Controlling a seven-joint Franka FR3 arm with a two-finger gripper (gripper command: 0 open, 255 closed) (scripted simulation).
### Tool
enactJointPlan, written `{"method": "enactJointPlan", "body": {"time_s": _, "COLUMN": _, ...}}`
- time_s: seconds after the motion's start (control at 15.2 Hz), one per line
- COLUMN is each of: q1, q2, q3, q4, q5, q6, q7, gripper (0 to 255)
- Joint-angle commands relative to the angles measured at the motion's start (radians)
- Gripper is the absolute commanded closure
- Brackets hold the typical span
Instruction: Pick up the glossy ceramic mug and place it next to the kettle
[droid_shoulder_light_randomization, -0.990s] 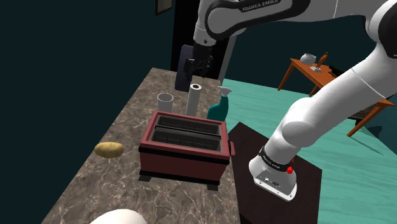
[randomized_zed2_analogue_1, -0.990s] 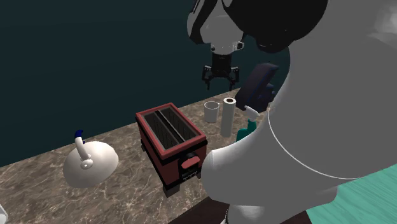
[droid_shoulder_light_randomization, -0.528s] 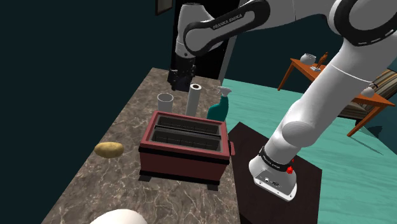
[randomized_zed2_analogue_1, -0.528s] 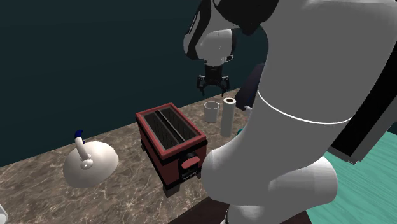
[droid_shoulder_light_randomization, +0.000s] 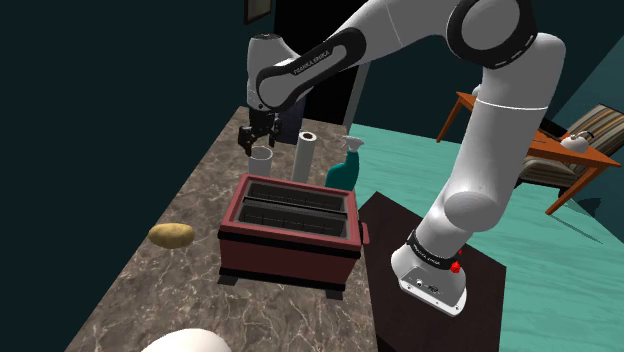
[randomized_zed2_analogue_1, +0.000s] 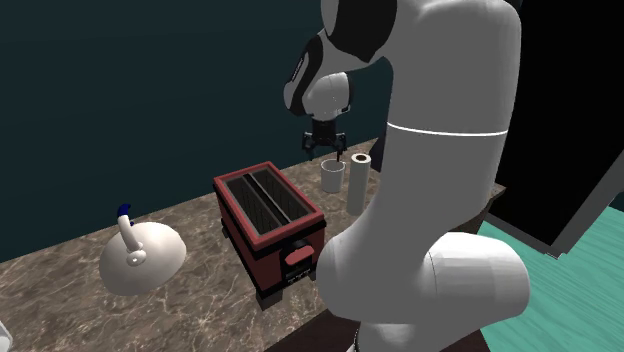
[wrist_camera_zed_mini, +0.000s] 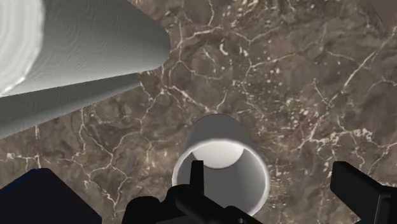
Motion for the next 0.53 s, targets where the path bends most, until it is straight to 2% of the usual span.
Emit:
{"method": "enactJointPlan", "body": {"time_s": 0.0, "q1": 0.011, "q2": 0.08, "q3": -0.005, "q4": 0.065, "q5": -0.025, "q6": 0.01, "q7": 0.019, "gripper": 0}}
{"method": "enactJointPlan", "body": {"time_s": 0.13, "q1": 0.021, "q2": 0.137, "q3": -0.01, "q4": 0.113, "q5": -0.04, "q6": 0.015, "q7": 0.031, "gripper": 0}}
{"method": "enactJointPlan", "body": {"time_s": 0.46, "q1": 0.024, "q2": 0.181, "q3": -0.018, "q4": 0.105, "q5": -0.054, "q6": 0.067, "q7": 0.04, "gripper": 0}}
